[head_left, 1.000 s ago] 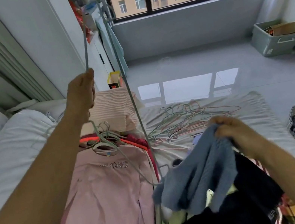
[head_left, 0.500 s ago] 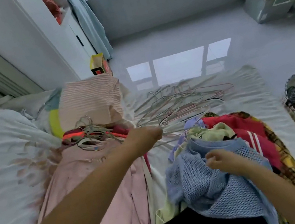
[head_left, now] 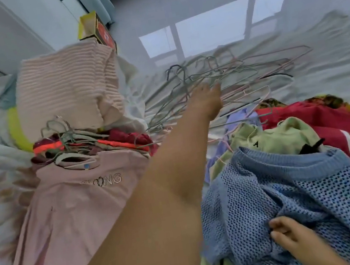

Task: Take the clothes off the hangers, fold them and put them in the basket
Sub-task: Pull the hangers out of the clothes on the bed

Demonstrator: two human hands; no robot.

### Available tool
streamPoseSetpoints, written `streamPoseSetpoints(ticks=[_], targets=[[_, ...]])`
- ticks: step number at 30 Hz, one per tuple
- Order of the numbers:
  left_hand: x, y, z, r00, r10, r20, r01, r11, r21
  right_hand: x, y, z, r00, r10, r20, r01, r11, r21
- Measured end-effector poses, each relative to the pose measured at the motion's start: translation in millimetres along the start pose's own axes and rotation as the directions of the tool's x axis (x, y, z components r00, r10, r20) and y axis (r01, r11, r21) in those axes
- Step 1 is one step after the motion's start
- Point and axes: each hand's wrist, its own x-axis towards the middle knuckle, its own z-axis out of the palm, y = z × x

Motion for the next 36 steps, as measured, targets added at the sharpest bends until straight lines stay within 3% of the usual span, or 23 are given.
streamPoseSetpoints(ticks=[4,7,11,14,17,20,22,26,28,31,34,36], targets=[[-24,-33,79,0.992,-0.068,0.103,0.088,0.975,-0.203,9,-1,8,0.994,0.042,-0.103,-0.030,0.993,0.111],[-76,-120,128,0.955,-0.286,0.084,0.298,0.922,-0.246,8,-16,10,0.986,0.046,-0.158,-0.017,0.984,0.179],[-142,-251,130,0.700,-0.714,0.007,0.665,0.648,-0.371,17,-35,15,0.965,-0.020,-0.261,0.111,0.934,0.339],[-168,-325,108,0.551,-0.833,-0.057,0.774,0.535,-0.338,40,-46,10,0.937,-0.024,-0.349,0.167,0.907,0.387],[-162,-373,95,0.610,-0.783,-0.123,0.701,0.606,-0.376,75,-19,2,0.914,-0.059,-0.401,0.243,0.872,0.425],[-148,-400,97,0.665,-0.747,-0.006,0.673,0.603,-0.427,78,-36,16,0.893,-0.070,-0.445,0.271,0.873,0.406],[-143,-416,108,0.662,-0.750,-0.007,0.695,0.617,-0.370,74,-52,31,0.869,-0.057,-0.491,0.259,0.898,0.355],[-144,-429,115,0.609,-0.763,-0.216,0.703,0.646,-0.299,76,-48,38,0.856,-0.083,-0.510,0.276,0.907,0.317],[-143,-429,108,0.666,-0.717,-0.205,0.647,0.692,-0.320,79,-47,39,0.842,-0.085,-0.532,0.277,0.916,0.291],[-152,-430,107,0.709,-0.673,-0.211,0.638,0.740,-0.215,78,-49,47,0.827,-0.080,-0.557,0.276,0.920,0.278],[-179,-420,116,0.851,-0.521,-0.071,0.507,0.849,-0.151,67,-53,54,0.840,-0.072,-0.539,0.256,0.927,0.275],[-203,-407,109,0.882,-0.466,-0.067,0.448,0.875,-0.185,56,-54,60,0.851,-0.102,-0.515,0.279,0.919,0.280]])
